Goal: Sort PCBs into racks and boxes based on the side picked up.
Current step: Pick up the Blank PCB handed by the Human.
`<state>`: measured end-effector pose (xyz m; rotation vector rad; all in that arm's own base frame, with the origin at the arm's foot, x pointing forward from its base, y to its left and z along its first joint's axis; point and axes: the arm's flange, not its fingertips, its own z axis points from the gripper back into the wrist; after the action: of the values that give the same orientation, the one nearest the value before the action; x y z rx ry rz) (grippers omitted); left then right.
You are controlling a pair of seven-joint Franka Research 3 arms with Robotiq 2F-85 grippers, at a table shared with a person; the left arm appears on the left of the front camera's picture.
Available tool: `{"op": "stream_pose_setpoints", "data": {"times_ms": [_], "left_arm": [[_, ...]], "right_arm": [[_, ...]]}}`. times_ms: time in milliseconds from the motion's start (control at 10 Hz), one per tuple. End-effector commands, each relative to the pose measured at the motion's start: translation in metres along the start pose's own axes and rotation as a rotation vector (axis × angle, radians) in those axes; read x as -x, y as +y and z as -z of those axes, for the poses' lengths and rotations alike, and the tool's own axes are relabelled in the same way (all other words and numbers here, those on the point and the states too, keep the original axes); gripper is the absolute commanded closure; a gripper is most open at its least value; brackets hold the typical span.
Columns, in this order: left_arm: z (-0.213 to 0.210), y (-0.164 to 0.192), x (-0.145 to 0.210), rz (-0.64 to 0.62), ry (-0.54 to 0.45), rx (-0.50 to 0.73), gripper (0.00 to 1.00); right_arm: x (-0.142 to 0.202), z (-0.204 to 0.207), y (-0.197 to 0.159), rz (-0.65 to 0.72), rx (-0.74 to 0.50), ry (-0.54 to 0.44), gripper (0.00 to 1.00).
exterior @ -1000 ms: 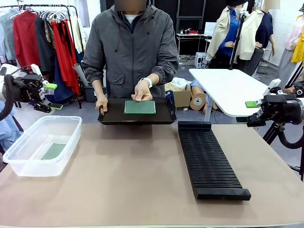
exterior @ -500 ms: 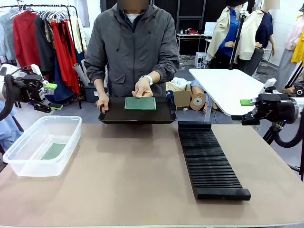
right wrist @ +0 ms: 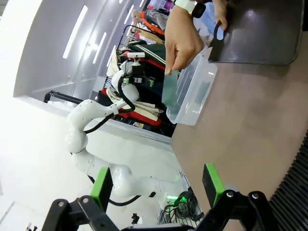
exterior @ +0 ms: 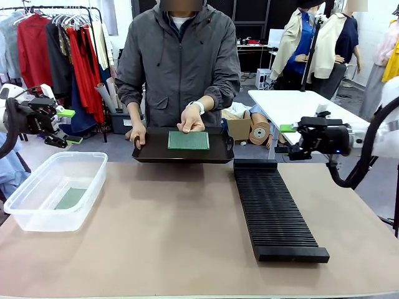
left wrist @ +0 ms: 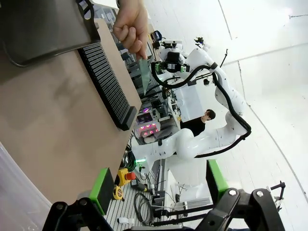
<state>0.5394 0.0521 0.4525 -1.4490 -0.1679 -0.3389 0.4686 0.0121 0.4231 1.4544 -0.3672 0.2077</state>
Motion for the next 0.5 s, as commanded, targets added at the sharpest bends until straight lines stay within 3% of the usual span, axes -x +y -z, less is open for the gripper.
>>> {"op": "stream_pose_setpoints", "data": {"times_ms": [0,400], "left_arm": [[-0.001,-0.002,0.001,-0.005,0.001,-0.008,0.00],[-0.001,-0.002,0.001,-0.005,0.001,-0.008,0.00]], "right_arm": [[-0.009,0.023,0.012,0.017,0.016,-0.007,0.00],[-0.027,0.070,0.012,0.014,0.024,0.028,0.00]]}}
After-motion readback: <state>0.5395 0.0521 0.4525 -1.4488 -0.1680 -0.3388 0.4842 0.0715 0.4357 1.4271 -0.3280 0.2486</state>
